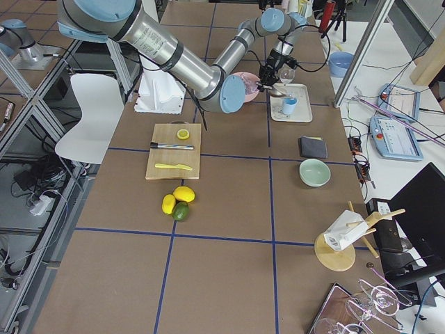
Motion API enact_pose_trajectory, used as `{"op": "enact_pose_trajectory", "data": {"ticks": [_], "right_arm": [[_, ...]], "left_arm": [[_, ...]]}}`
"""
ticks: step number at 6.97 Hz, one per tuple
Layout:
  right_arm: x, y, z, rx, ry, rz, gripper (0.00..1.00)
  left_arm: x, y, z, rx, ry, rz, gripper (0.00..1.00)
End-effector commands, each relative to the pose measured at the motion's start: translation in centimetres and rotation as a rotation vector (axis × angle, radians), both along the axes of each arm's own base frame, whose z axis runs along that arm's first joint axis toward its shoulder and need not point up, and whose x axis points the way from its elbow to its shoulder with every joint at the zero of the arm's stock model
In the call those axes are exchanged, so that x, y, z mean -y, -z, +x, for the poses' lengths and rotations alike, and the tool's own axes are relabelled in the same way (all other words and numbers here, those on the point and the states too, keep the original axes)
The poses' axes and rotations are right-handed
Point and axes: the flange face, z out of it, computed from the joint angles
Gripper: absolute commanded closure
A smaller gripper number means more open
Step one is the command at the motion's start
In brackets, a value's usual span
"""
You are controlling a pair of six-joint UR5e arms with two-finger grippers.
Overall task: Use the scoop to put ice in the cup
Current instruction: 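Tilt the scoop over the light-blue cup to pour the ice in, then carry the empty scoop back and lower it onto the table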
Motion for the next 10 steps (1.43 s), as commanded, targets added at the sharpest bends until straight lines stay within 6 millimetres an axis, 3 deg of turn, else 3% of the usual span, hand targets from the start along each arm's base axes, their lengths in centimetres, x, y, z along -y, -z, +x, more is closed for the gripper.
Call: {"op": "enact_pose_trajectory", "data": {"ticks": [1, 4, 5, 7, 9, 10], "right_arm": [[0.0, 0.6, -1.5, -0.024, 0.022, 0.001, 1.0], [-0.9, 1.5, -0.8, 0.003, 0.037, 0.043, 1.0], [-2.9, 1.4, 1.8, 0.058, 0.03, 0.103, 1.0], [-4.6, -2.0, 10.8, 0.114, -0.055, 0.175, 1.0], [-5.3, -7.8, 18.5, 0.088, -0.156, 0.163, 1.0], [-3.5, -11.7, 26.1, 0.045, -0.285, 0.122, 1.0]], "left_arm": [[0.1, 0.2, 0.0, -0.002, 0.001, 0.003, 0.0], [0.1, 0.2, 0.1, -0.001, 0.0, 0.002, 0.0], [0.0, 0.0, 0.1, 0.0, 0.0, -0.001, 0.0], [0.0, 0.0, 0.0, 0.001, 0.002, -0.003, 0.0], [0.1, 0.0, 0.1, 0.0, -0.001, -0.005, 0.0], [0.1, -0.2, 0.1, 0.001, 0.0, -0.009, 0.0]]}}
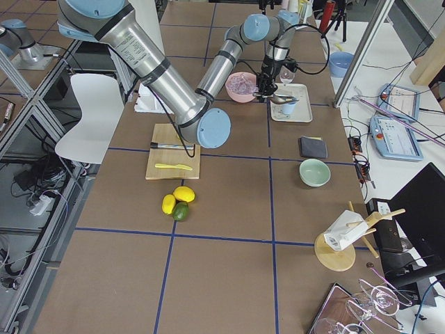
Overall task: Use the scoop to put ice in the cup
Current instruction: 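Carry the empty scoop back and lower it onto the table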
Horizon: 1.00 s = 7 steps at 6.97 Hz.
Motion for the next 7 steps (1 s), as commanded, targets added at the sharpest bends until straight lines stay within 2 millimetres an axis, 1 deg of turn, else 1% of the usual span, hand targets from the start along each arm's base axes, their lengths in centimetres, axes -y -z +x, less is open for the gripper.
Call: {"op": "enact_pose_trajectory", "data": {"ticks": [1, 2, 3, 4, 5, 6, 7], "right_arm": [[-1.4, -8.0, 8.8, -0.052, -0.127, -0.073, 1.0], [-2.5, -11.9, 9.2, -0.086, -0.155, -0.149, 1.0], [-5.1, -13.0, 8.0, -0.106, -0.167, -0.175, 1.0], [-7.1, -14.1, 6.9, -0.101, -0.21, -0.173, 1.0], [-9.9, -16.3, 5.8, -0.08, -0.272, -0.165, 1.0], [-11.8, -18.5, 4.6, -0.041, -0.319, -0.145, 1.0], [-14.2, -21.8, 3.6, -0.018, -0.338, -0.141, 1.0]], "left_arm": [[0.1, -0.2, 0.1, 0.001, 0.0, -0.006, 0.0], [0.3, -0.3, 0.2, 0.001, 0.0, -0.008, 0.0], [0.4, -0.4, 0.2, 0.002, 0.0, -0.011, 0.0], [0.4, -0.3, 0.2, 0.003, 0.002, -0.011, 0.0], [0.5, -0.3, 0.3, 0.002, 0.002, -0.013, 0.0], [0.5, -0.6, 0.3, 0.003, 0.004, -0.017, 0.0], [0.6, -0.8, 0.4, 0.005, 0.002, -0.022, 0.0]]}}
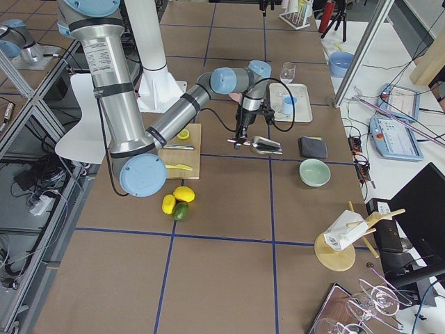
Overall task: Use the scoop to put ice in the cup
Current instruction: 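Carry the empty scoop back and lower it onto the table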
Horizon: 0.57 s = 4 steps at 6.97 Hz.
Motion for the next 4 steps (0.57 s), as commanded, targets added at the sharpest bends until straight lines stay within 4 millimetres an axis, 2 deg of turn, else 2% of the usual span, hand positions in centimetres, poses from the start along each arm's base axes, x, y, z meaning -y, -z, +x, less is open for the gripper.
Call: {"op": "enact_pose_trajectory", "data": {"ticks": [1, 2, 4], "right_arm": [[-5.0, -6.1, -0.9, 0.069, -0.078, 0.025, 1.0], [-6.7, -8.1, -1.8, 0.085, -0.094, 0.016, 1.0], [-8.4, -9.6, -4.8, 0.094, -0.092, -0.002, 1.0]], "left_arm": [[0.1, -0.3, 0.1, 0.002, -0.001, -0.006, 0.0], [0.1, -0.4, 0.1, 0.002, -0.001, -0.008, 0.0], [0.3, -1.0, 0.1, 0.008, 0.001, -0.016, 0.0]]}}
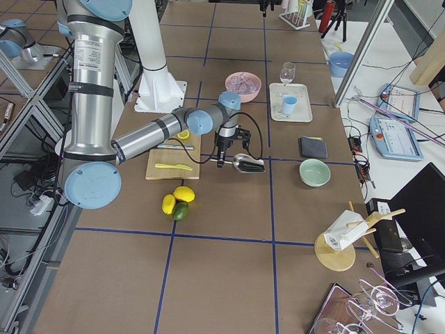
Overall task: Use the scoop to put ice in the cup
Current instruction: 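Carry the empty scoop back and lower it onto the table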
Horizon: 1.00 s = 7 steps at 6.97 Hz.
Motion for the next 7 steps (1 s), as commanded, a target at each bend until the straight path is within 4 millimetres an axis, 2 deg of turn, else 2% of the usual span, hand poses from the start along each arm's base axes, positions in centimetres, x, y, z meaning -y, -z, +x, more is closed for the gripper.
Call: {"op": "enact_pose_trajectory", "data": {"ticks": [1, 3, 4, 6, 7], "right_arm": [[-2.1, -1.6, -3.2, -0.023, 0.01, -0.011, 1.0], [-2.1, -2.2, -4.1, -0.027, 0.018, -0.013, 1.0], [-1.8, -3.1, -5.0, -0.018, 0.024, -0.001, 1.0], [-1.7, -3.2, -5.2, -0.01, 0.025, 0.017, 1.0], [-1.8, -3.0, -5.4, -0.002, 0.029, 0.021, 0.95]], "left_arm": [[0.2, -0.2, 0.0, 0.003, 0.001, -0.002, 0.0], [0.3, -0.5, 0.1, 0.006, 0.001, -0.007, 0.0], [0.4, -0.9, 0.2, 0.009, 0.0, -0.013, 0.0], [0.6, -0.7, 0.2, 0.01, 0.001, -0.01, 0.0], [0.8, -0.7, 0.3, 0.01, 0.001, -0.011, 0.0]]}}
